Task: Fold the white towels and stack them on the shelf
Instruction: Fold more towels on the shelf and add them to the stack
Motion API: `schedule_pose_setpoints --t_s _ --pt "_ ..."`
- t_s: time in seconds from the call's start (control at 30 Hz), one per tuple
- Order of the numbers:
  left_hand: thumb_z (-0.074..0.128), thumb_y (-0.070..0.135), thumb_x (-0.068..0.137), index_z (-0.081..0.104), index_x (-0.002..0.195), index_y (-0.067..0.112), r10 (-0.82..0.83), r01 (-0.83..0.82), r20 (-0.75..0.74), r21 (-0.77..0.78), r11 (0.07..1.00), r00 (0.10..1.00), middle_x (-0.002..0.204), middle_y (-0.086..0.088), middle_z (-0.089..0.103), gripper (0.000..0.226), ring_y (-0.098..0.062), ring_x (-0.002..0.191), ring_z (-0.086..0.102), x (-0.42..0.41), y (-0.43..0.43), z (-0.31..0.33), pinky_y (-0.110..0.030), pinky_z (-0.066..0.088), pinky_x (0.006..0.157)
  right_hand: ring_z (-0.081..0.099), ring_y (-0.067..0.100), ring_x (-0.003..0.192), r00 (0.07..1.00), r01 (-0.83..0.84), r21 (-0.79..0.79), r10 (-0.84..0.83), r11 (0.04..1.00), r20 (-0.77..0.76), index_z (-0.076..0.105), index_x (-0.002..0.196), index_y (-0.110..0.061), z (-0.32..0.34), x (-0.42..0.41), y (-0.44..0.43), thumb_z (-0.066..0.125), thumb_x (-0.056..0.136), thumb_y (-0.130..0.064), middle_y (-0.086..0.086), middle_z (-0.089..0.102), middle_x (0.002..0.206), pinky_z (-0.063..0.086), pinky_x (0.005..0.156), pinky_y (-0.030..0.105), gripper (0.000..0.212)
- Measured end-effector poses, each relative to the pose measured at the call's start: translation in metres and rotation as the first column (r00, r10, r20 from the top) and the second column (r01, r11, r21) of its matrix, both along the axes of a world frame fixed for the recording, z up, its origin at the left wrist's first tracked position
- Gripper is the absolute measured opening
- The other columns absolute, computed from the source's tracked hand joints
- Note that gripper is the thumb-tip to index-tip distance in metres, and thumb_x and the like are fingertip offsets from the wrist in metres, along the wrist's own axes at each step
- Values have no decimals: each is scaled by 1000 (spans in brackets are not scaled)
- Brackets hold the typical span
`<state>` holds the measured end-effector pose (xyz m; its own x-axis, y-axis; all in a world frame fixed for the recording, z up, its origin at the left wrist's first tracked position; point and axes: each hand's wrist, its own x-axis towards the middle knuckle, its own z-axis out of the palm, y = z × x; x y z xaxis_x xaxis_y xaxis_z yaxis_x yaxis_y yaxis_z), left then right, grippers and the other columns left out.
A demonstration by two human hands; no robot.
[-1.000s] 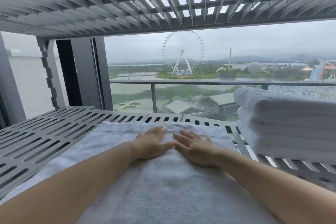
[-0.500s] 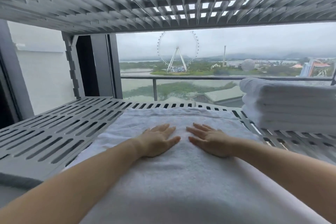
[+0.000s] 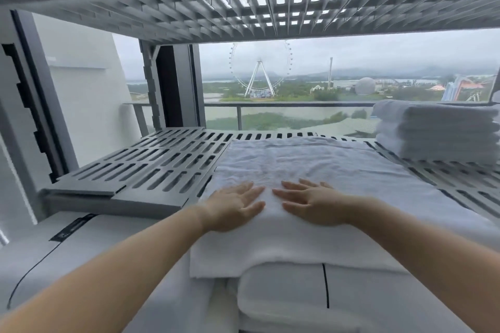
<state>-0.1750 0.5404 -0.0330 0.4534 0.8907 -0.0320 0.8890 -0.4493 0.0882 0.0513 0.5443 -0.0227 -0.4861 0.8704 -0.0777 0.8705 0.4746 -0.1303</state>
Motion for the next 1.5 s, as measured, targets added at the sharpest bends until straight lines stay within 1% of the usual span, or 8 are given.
schedule_pose_setpoints --t_s 0.27,0.47,0.7,0.93,1.03,1.13,1.33,1.5 --pt "23 57 94 3 148 30 14 -13 -18 71 997 1000 159 1 0 64 -14 145 -2 -28 -41 -7 -36 2 119 -3 7 144 986 -167 135 169 977 -4 15 140 -53 -17 -47 -45 27 95 -53 -21 4 156 -3 117 40 47" --pt "31 55 94 7 149 24 5 -8 17 167 986 1000 158 2 5 67 -19 145 3 -16 -62 -13 -46 7 118 34 12 136 939 -89 219 155 972 -306 52 127 -39 -15 -26 -61 53 91 -35 -10 36 148 26 113 35 36" --pt "33 54 93 7 148 27 -95 83 43 226 971 995 158 6 2 67 -20 145 0 33 -74 -19 -61 3 112 30 11 138 979 -19 343 86 939 -182 46 130 -45 -19 18 -74 51 92 -40 -10 29 151 21 112 27 39" --pt "43 53 89 14 147 29 -103 92 30 260 961 994 158 4 2 69 -18 145 -4 50 -82 -28 -56 4 115 44 18 129 950 -40 399 159 916 -270 69 103 -32 -26 43 -90 67 79 -45 -4 41 143 35 106 35 27" --pt "44 49 89 16 147 29 -103 98 7 263 960 995 158 4 1 67 -17 145 -3 48 -85 -27 -53 6 116 36 15 134 965 -97 370 178 924 -192 68 98 -34 -24 50 -95 63 78 -54 -3 34 148 30 110 32 29" --pt "45 41 89 19 146 30 -80 82 -20 278 957 997 158 4 2 64 -17 145 0 48 -88 -26 -50 10 117 38 17 133 978 -104 381 163 919 -127 69 100 -27 -21 53 -96 59 84 -43 -2 34 148 30 108 27 25" --pt "45 1 86 37 141 26 -44 11 83 357 934 996 156 -1 18 61 -19 142 22 63 -96 -22 -35 27 114 61 24 91 931 -61 481 224 875 -288 66 91 -12 -22 49 -109 54 89 -26 4 57 113 48 78 31 18" --pt "39 -7 81 63 114 25 -67 2 150 396 918 986 125 7 58 53 -19 112 58 60 -105 -11 -32 49 88 54 20 107 969 -55 432 153 900 -195 62 107 -17 -33 80 -118 53 85 -24 1 54 118 48 86 34 25"
